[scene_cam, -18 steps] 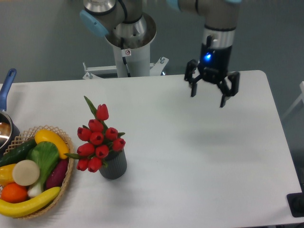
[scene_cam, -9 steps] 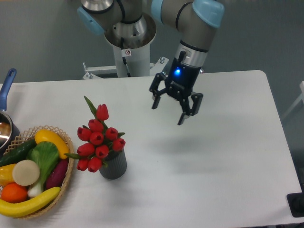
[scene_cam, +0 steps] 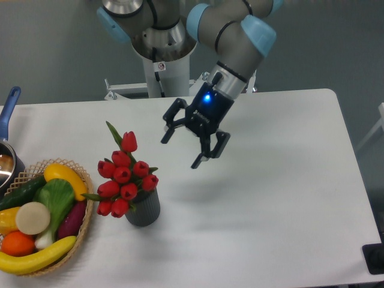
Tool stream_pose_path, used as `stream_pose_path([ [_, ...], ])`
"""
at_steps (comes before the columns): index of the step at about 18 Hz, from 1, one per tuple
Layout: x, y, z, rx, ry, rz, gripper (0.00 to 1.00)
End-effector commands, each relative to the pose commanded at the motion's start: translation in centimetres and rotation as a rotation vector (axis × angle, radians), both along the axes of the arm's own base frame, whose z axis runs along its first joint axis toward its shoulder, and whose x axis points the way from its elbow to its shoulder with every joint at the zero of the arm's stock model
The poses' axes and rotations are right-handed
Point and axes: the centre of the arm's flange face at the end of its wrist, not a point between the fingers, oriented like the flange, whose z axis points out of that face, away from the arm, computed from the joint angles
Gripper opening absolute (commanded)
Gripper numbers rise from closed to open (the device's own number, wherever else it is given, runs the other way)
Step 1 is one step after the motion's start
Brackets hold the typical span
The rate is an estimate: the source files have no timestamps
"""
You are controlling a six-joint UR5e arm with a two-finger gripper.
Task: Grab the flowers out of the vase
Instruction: 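Move the open gripper toward the red tulip stems above the vase, then close the gripper around the tulip stems just below the blooms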
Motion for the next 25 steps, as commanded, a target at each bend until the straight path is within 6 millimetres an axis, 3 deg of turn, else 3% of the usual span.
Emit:
stream_pose_path([
  [9,0.2,3.7,-3.3,0.056,-0.077,-0.07,1.0],
  [20,1.0,6.8,-4.5,0.097,-0.116,-0.131,0.99],
  [22,1.0,6.8,-4.3,0.105,-0.118,-0.132,0.81],
  [25,0.9,6.9,-4.2,0.111,-0.12,-0.133,0.66],
])
